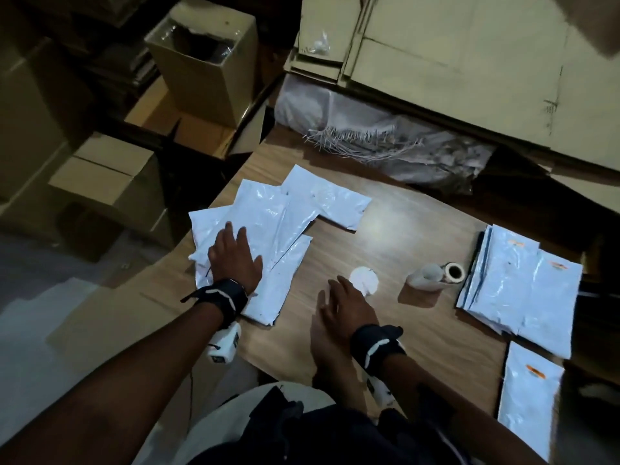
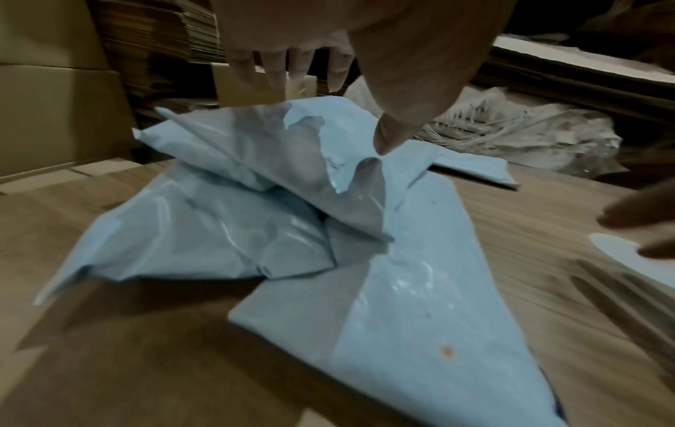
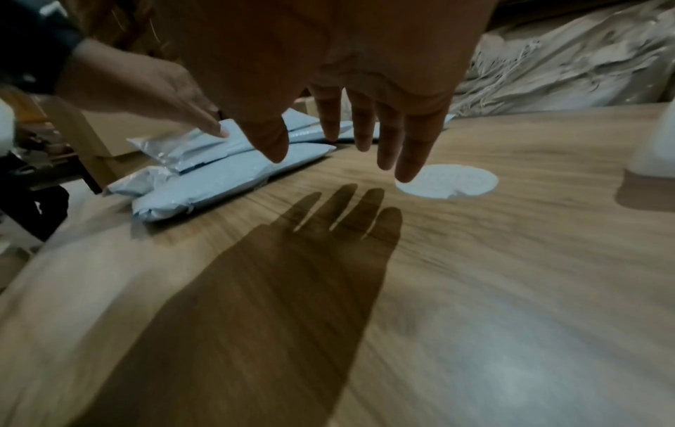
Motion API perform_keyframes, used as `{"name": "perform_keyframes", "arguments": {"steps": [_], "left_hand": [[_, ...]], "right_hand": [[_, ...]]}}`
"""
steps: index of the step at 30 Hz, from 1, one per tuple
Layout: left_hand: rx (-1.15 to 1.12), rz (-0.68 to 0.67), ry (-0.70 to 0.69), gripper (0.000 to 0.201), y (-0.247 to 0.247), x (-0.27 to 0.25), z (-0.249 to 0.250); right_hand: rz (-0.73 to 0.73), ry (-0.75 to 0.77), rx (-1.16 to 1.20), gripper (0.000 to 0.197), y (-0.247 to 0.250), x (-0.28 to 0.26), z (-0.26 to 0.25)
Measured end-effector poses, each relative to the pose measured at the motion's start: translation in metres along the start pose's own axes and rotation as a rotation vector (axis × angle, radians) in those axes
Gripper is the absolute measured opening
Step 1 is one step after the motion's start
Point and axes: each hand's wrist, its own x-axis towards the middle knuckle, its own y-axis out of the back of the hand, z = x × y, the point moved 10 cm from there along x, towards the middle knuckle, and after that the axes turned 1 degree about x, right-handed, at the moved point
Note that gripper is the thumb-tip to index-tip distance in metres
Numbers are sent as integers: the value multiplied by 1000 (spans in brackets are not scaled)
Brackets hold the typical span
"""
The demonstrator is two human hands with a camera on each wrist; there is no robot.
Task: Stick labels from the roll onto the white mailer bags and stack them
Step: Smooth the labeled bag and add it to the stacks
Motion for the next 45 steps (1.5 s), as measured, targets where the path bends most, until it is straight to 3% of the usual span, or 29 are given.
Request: {"name": "perform_keyframes", "arguments": {"steps": [5,9,16,19,22,26,28,31,35,38,41,45], "left_hand": [[33,-60,102,91,-2,16,-21],[-74,-99,132,97,-4,25,-29],[-299,-169,47,55,-5,35,-32],[-394,-134,-18,42,7,27,-23],[-488,-149,-89,33,14,12,-7],[-781,-382,-168,33,-8,-13,34],[-825,-494,-199,34,-26,-28,60],[-821,-615,-243,33,-50,-52,93],[-802,-781,-279,39,-82,-86,127],[-572,-811,-419,43,-99,-102,149],[-392,-866,-443,51,-113,-113,159],[-196,-806,-530,67,-115,-115,172]], "right_hand": [[-77,-10,-130,62,-16,1,3],[-96,-14,-181,58,-17,0,1],[-86,-10,-174,62,-21,-2,4],[-81,-48,-69,54,-21,0,4],[22,-115,107,42,-5,3,2],[108,-232,548,35,18,-2,1],[178,-252,766,27,29,-8,4],[285,-285,917,17,39,-23,20],[298,-397,813,25,34,-47,65],[269,-467,783,27,27,-65,95],[249,-523,750,26,21,-78,117],[177,-601,737,30,9,-86,134]]}}
